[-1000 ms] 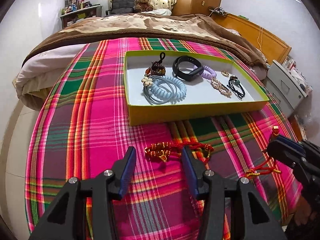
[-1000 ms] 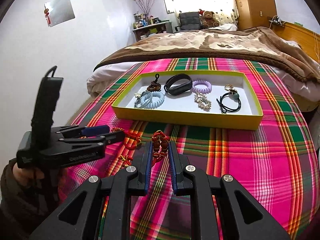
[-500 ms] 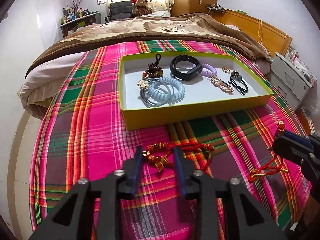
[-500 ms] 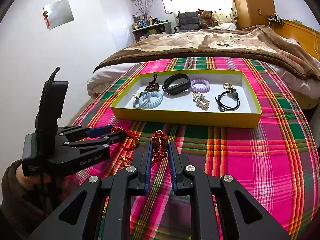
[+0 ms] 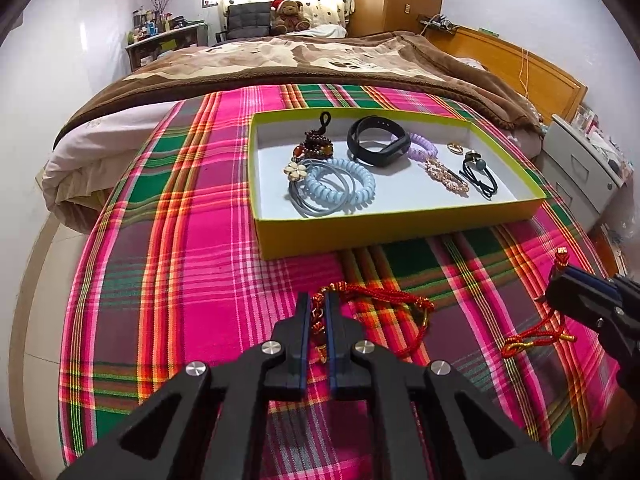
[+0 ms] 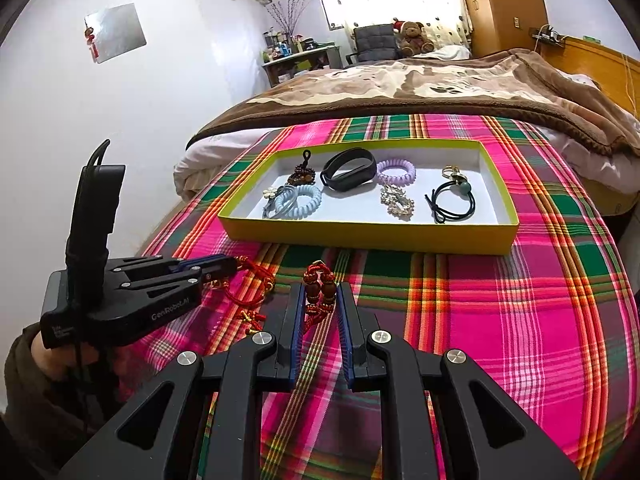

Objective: Organize jewelry
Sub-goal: 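Carry both red bracelets into the white box and open both tools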

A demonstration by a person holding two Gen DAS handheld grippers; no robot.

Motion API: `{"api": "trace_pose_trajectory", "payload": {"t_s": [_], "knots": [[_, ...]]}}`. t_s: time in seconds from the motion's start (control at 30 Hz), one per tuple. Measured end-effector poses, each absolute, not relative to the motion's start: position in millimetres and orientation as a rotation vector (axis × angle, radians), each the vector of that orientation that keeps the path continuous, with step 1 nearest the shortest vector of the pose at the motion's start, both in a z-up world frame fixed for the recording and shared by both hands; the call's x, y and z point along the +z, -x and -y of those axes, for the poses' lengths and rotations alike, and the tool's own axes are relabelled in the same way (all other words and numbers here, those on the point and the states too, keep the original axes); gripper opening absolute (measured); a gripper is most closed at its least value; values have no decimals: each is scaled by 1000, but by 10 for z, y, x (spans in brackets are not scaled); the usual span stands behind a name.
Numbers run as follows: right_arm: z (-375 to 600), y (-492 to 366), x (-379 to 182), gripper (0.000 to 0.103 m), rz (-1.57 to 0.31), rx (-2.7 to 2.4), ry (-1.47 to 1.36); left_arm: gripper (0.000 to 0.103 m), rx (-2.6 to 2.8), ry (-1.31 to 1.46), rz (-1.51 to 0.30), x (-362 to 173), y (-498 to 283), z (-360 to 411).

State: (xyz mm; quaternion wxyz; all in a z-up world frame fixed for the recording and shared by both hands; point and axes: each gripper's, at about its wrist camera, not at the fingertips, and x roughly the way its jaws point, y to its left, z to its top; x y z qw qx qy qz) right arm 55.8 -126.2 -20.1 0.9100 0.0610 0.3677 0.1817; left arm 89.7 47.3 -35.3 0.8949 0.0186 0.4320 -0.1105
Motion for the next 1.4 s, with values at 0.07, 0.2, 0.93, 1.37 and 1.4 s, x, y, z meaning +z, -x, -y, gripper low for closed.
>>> {"api": "trace_pose_trajectory", "payload": {"t_s": [0.07,0.2,0.93,1.37,1.4], "knots": [[1271,-558,-202,16,-757,374,-128,7,-229,-38,-892,-339,-887,-475],[1289,-560,-189,16,-752,372,-133,6,-230,-29,-867,-266,-854,-498],[1566,-854,151,16,-678,316,-115,7,-259,10,-784,204,-1066,-383],[1881,-1622,176,16,-706,290,-76,7,-299,20,-821,108,-1408,-55],[1886,-1674,171,16,-710,293,-70,7,-303,20,-825,93,-1437,-32]]}}
